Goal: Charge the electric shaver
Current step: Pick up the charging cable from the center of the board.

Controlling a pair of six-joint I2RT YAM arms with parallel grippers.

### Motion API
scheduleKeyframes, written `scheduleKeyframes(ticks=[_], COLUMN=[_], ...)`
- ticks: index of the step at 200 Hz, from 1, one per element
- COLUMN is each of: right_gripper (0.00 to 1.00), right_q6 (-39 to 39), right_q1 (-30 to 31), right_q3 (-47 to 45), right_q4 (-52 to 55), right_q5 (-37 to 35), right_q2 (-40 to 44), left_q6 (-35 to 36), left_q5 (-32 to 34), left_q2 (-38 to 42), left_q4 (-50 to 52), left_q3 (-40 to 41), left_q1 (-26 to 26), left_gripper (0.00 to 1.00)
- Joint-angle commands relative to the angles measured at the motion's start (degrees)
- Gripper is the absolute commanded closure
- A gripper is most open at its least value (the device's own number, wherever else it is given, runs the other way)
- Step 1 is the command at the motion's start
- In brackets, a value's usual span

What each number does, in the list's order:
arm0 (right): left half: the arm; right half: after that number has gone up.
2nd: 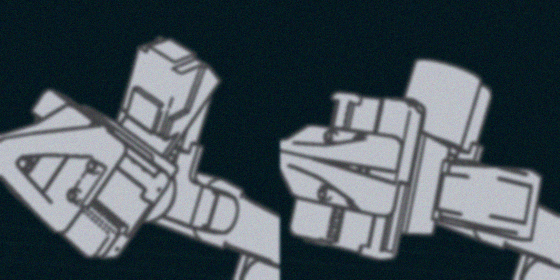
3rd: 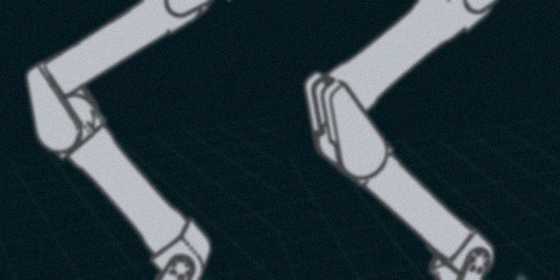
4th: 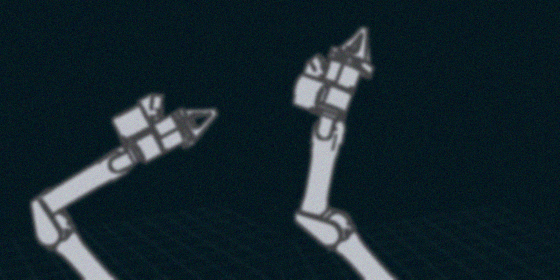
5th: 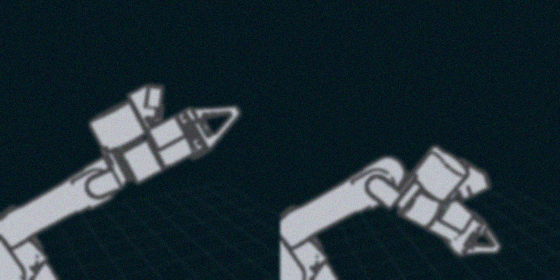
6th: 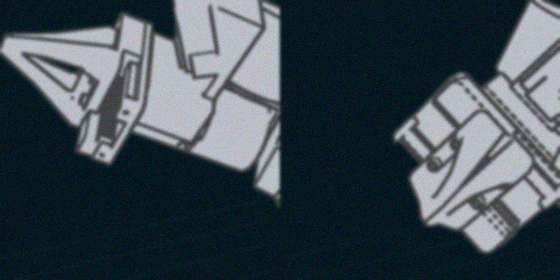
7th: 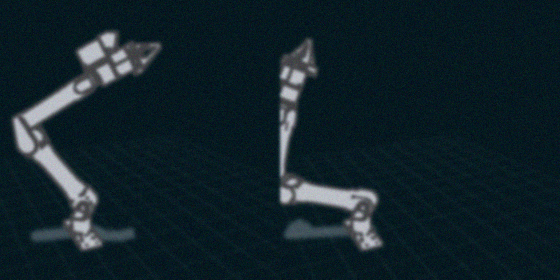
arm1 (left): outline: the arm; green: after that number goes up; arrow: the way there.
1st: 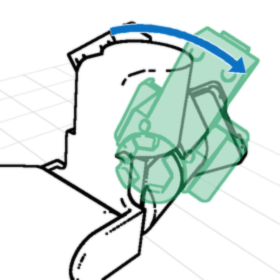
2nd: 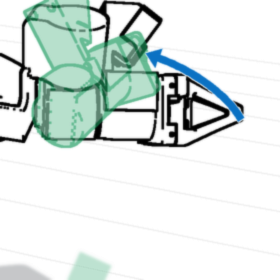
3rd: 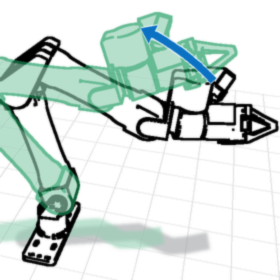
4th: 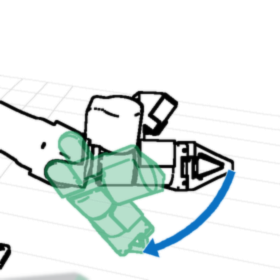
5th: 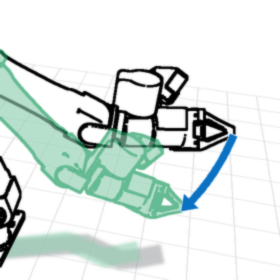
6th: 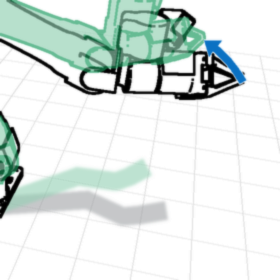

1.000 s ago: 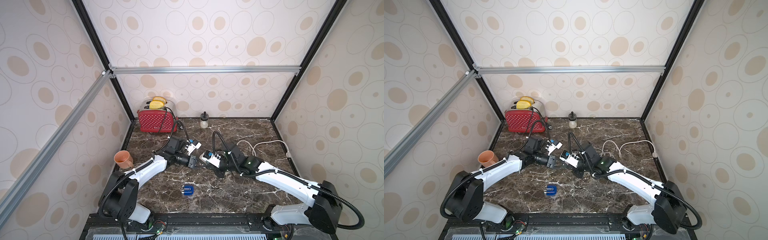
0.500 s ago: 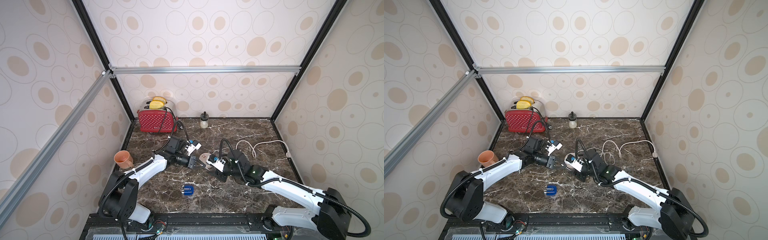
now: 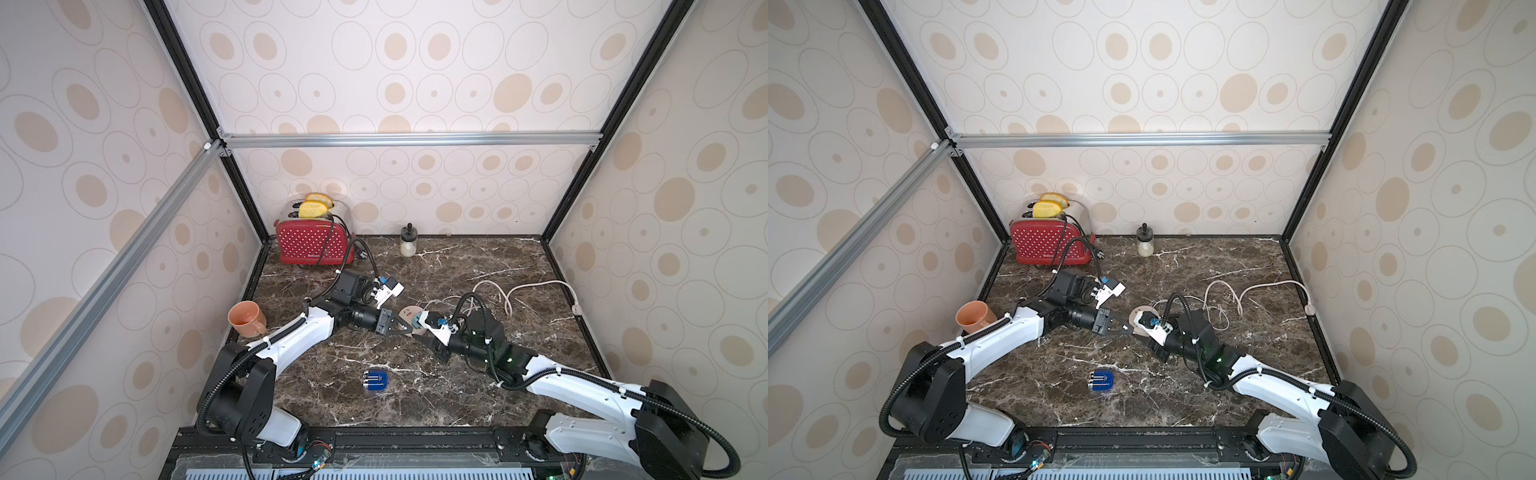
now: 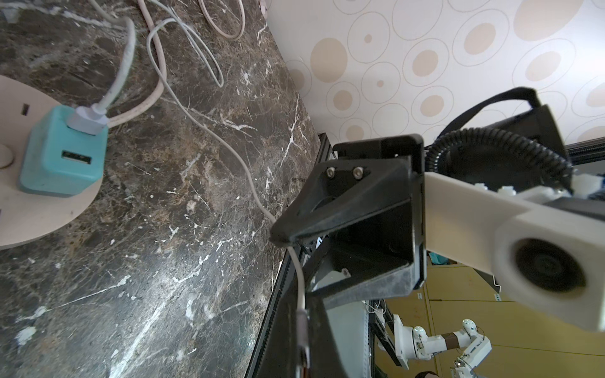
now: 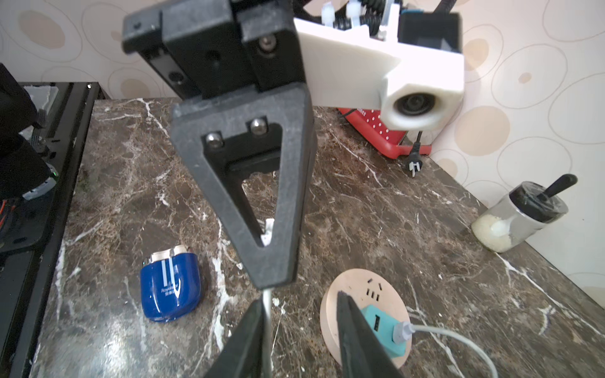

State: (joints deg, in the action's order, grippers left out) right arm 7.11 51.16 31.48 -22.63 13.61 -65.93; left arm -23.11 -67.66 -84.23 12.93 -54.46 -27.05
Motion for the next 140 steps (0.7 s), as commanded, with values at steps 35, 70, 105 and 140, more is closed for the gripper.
scheduleKeyframes(ticks=[35, 70, 105, 140], right_gripper=[0.76, 0.84, 0.85, 1.0], right_q6=[-1.3, -1.3, -1.7, -1.2], right_q1=[0.0, 0.0, 0.0, 0.0], right_q3=[-0.4, -0.2, 0.0, 0.5], right_q4=[-6.3, -5.4, -5.5, -4.5], right_q5=[0.9, -0.1, -1.2, -1.7], right_q2=[-1.6, -1.5, -1.7, -1.8], left_q6=[0.7, 0.1, -0.3, -0.2], left_q5=[-1.8, -1.9, -3.9, -4.2], left_q2=[-0.6, -0.5, 0.0, 0.3], left_q4=[1.0, 0.0, -0.4, -0.4], left_q3=[-2.7, -2.5, -2.1, -2.1], left_q1=[-0.2, -0.1, -0.1, -0.2], left_gripper=[1.0, 1.0, 1.0, 1.0])
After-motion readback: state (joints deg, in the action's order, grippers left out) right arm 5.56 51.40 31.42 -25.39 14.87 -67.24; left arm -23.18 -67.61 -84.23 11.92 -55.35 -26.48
